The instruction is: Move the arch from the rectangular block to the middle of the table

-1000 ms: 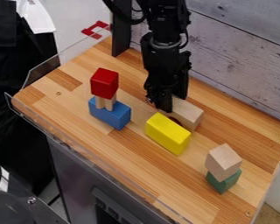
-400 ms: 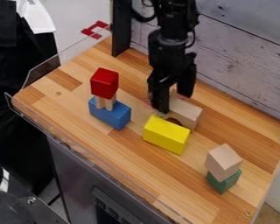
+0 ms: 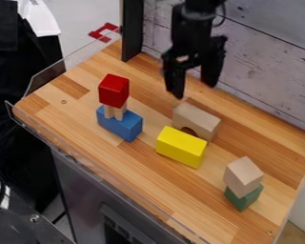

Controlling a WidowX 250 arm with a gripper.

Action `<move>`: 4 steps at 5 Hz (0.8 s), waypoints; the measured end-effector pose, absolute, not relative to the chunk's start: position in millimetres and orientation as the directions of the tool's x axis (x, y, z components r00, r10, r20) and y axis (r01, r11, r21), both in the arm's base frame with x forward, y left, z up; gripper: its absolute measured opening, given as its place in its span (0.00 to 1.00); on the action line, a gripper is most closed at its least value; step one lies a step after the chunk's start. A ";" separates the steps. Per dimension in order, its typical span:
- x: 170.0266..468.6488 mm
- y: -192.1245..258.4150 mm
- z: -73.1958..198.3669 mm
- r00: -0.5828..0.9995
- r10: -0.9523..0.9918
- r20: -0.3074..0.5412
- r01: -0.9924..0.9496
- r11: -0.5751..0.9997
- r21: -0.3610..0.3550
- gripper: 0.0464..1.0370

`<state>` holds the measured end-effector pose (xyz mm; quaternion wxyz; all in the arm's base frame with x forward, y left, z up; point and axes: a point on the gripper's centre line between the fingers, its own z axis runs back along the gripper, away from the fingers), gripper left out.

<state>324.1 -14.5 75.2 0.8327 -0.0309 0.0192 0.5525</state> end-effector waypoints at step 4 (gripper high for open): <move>228.7 -49.8 132.1 0.980 0.166 -0.108 -0.178 0.976 -0.123 0.96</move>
